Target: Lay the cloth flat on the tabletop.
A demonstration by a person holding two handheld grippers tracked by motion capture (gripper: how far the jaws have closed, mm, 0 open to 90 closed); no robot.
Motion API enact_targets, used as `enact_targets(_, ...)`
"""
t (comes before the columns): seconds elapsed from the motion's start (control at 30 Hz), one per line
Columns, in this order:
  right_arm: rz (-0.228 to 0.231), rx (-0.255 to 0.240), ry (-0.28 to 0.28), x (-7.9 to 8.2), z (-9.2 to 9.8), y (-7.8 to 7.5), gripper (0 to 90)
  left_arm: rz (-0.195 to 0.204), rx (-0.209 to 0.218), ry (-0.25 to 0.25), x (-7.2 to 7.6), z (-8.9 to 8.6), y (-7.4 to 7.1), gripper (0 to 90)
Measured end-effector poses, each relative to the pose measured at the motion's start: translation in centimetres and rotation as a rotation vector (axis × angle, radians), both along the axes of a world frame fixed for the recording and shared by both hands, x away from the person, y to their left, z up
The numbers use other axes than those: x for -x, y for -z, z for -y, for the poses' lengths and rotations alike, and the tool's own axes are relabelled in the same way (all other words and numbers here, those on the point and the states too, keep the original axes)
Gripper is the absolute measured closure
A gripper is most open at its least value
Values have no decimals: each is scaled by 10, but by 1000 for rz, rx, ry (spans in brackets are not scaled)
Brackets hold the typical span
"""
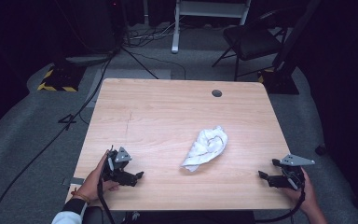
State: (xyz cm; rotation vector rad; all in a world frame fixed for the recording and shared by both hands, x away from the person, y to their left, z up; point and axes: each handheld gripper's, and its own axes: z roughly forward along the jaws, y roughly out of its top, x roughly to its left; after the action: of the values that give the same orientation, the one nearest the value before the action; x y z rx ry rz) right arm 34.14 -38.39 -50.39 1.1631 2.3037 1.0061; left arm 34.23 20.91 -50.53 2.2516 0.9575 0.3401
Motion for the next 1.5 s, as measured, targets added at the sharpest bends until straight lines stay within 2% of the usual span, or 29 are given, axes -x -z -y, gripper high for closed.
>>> enact_targets(0.13,-1,1,3,0,0,0,145,-3,-4,12,0,2,0,3)
enact_targets(0.17,-1,2,3,0,0,0,145,2,-5,37,0,4,0,3)
enact_targets(0.2,-1,1,3,0,0,0,146,2,-5,37,0,4,0,3)
enact_targets(0.4,-8,5,-15,-1,-2,-1,146,3,-5,105,-6,33,-1,4)
enact_targets(0.43,-8,5,-15,-1,-2,-1,146,3,-5,105,-6,33,-1,4)
enact_targets(0.47,-12,4,-15,-2,-2,-1,143,3,-3,136,-9,44,-1,5)
enact_targets(0.5,-12,4,-6,-3,-3,-1,143,3,-3,136,-9,44,-1,9)
enact_targets(0.53,-15,6,2,-4,-4,-1,142,5,-2,173,-11,55,-1,13)
enact_targets(0.57,-15,6,2,-4,-4,-1,142,5,-2,173,-11,55,-1,22)
enact_targets(0.6,-15,12,5,-7,-5,-1,142,5,-3,191,-13,60,-1,22)
enact_targets(0.67,-71,56,-6,-15,-10,-8,184,4,-3,218,-18,74,-3,57)
enact_targets(0.73,-41,96,-10,-19,-17,-12,221,0,-6,231,-21,83,-4,86)
enact_targets(0.77,-36,89,-21,-22,-20,-13,215,0,-6,231,-21,83,-4,95)
enact_targets(0.8,-36,69,-32,-25,-23,-14,219,-3,-4,234,-25,91,-6,124)
enact_targets(0.83,-33,69,-41,-28,-27,-16,229,-7,-5,236,-27,95,-7,160)
enact_targets(1.0,0,52,-100,-45,-50,-31,289,16,-8,266,-29,112,-9,182)
enact_targets(1.03,10,56,-113,-48,-56,-34,295,9,26,287,-30,120,-11,182)
enact_targets(1.17,33,59,-133,-61,-79,-44,356,38,43,310,-32,137,-16,209)
enact_targets(1.2,33,59,-133,-61,-79,-44,356,38,43,310,-32,137,-16,217)
enact_targets(1.23,36,36,-126,-69,-90,-50,383,44,53,323,-34,144,-17,239)
enact_targets(1.3,57,6,-126,-75,-100,-56,392,54,80,341,-35,149,-20,319)
enact_targets(1.37,61,-9,-125,-78,-105,-59,391,59,87,349,-36,151,-21,345)
enact_targets(1.4,71,-33,-134,-83,-114,-63,391,66,100,357,-38,154,-23,406)
enact_targets(1.43,71,-33,-134,-83,-114,-63,391,66,100,357,-38,154,-23,462)
enact_targets(1.5,69,-43,-150,-87,-124,-65,388,80,84,377,-38,157,-23,481)
